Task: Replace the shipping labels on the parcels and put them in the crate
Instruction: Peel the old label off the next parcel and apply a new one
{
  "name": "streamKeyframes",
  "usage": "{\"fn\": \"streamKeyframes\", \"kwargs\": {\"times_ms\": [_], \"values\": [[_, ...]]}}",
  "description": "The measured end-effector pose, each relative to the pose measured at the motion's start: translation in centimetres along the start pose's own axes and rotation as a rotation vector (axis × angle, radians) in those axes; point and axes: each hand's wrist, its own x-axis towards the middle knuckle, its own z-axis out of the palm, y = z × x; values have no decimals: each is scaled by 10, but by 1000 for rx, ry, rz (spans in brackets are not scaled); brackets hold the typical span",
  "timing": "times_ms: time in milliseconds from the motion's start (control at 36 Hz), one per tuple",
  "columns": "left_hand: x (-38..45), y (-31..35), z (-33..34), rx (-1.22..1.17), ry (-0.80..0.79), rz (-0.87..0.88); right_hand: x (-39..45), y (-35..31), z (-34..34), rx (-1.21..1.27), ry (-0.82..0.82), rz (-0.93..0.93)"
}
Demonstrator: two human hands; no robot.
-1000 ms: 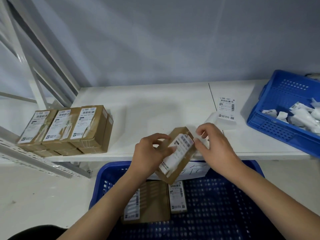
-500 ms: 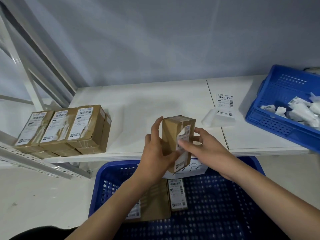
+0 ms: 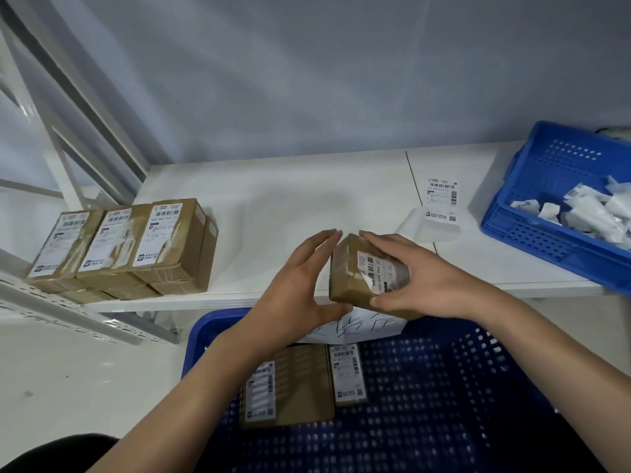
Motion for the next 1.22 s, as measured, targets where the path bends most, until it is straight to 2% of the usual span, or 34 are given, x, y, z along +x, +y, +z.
{"fn": "streamKeyframes", "kwargs": {"times_ms": [167, 306, 361, 444, 500, 1222], "values": [[-3, 7, 7, -38, -35, -10, -2, 3, 0, 2, -94, -70], [-3, 10, 9, -20, 4, -27, -2, 0, 0, -6, -74, -96], [-3, 9, 8, 6, 45, -58, -2, -3, 1, 14, -2, -97], [-2, 7, 9, 74, 109, -71, -1, -8, 11, 40, 264, -132], [-2, 7, 10, 97, 137, -72, -1, -11, 17, 48, 337, -162], [-1, 10, 14, 98, 153, -66, -5, -18, 33, -8, 323, 15]]}}
